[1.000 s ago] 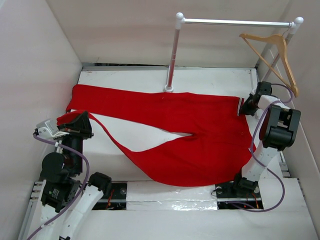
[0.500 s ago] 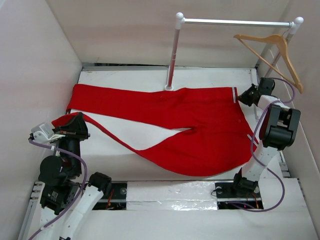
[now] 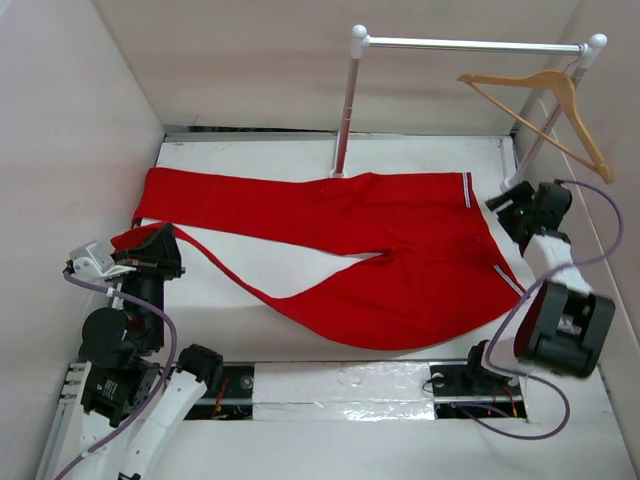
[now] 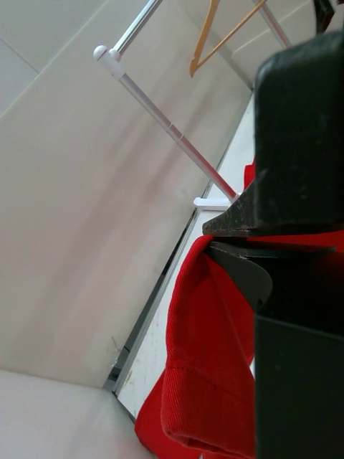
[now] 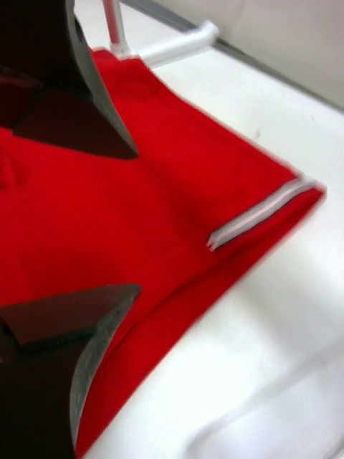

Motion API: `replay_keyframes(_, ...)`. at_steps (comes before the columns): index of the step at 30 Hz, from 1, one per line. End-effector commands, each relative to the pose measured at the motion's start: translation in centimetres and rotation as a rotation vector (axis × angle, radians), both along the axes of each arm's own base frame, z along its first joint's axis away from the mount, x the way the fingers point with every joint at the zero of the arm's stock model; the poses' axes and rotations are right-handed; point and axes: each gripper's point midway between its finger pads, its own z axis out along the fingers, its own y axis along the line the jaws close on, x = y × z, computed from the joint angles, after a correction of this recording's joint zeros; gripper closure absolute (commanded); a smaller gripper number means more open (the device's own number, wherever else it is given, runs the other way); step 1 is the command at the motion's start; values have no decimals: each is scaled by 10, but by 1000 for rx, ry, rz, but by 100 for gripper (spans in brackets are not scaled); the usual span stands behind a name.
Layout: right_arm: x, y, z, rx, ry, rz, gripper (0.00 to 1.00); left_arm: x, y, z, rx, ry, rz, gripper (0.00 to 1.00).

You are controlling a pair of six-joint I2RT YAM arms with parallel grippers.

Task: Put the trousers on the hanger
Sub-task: Flatten out the trousers at the center of the board, then fold the trousers at the center of the board.

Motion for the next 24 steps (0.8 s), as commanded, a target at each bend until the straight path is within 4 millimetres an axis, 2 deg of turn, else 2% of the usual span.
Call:
replay_keyframes(1,-62,-45,-1,-93,53,-281,27,-9,-4,27,-26,-101,-42,100)
replay_keyframes(2,-86,-47,1,-112,46,-333,31,-10,-4,29,-27,-108,-44,100)
replay_keyframes(3,-106,-52,-5,-113,82,-378,33,-13,-3,31,-30,-117,-46,100)
replay_keyframes(4,-127,-69,-8,-124,102,-469,36,-17,-1,34,-37,-132,-44,100)
replay_keyframes(5,-144,-74,-13,-111,120,-514,43,-18,0,34,-40,-137,-40,100)
replay_keyframes(6,-164,-72,-23,-93,136,-534,44,-20,3,35,-44,-144,-27,100)
replay_keyframes(7,-179,-81,-28,-64,142,-578,44,-24,6,37,-49,-153,-21,100)
replay_keyframes(9,-200,-84,-41,-38,172,-620,44,-26,7,37,-55,-157,-26,100)
replay_keyframes(11,-224,-90,-63,10,242,-679,43,-30,8,39,-61,-168,-30,100)
replay_keyframes(13,-224,-86,-76,64,267,-642,41,-30,9,38,-61,-165,-25,100)
replay_keyframes(16,-219,-80,-80,110,292,-582,40,-29,7,38,-61,-163,-35,100)
replay_keyframes(20,-220,-85,-86,96,344,-566,39,-33,12,39,-68,-169,-20,100)
replay_keyframes(24,-212,-89,-92,113,332,-560,40,-32,19,36,-73,-155,19,100)
